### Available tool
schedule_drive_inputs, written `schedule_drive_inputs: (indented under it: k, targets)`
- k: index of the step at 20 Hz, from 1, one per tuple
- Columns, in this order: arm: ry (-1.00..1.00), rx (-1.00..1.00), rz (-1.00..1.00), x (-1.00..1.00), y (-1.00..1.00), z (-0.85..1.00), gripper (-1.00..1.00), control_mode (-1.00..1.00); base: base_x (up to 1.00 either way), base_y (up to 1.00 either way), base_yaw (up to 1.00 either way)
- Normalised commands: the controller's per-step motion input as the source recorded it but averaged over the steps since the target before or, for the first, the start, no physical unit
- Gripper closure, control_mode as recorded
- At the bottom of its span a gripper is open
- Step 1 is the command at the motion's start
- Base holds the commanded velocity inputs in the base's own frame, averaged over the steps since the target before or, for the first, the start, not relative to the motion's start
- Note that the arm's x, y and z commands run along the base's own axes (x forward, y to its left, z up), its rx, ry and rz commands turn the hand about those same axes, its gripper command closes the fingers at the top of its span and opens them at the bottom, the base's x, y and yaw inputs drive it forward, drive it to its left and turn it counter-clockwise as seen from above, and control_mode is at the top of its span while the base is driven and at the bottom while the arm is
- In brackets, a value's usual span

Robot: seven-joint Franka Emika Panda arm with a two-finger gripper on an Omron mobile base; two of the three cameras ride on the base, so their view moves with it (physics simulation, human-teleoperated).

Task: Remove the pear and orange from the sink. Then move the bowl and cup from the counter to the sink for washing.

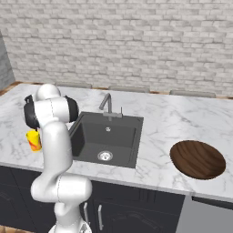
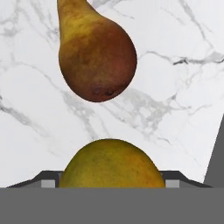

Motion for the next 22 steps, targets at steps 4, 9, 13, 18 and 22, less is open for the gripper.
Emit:
schedule_drive_inputs:
  k: [4,9,13,18,22]
  targets:
    - [0.00,0.00,-0.05,0.00,0.05,-0.08,1.00,-1.00,0.00,0.00,0.00]
    - [0.00,0.00,-0.05,0.01,0.04,-0.08,1.00,-1.00,0.00,0.00,0.00]
    - [0.00,0.00,-0.04,0.06,0.01,-0.06,1.00,-1.00,0.00,0.00,0.00]
    - [0.00,0.00,-0.05,0.06,0.00,-0.08,1.00,-1.00,0.00,0.00,0.00]
    - [0.00,0.00,-0.05,0.04,0.00,-0.10,1.00,-1.00,0.00,0.00,0.00]
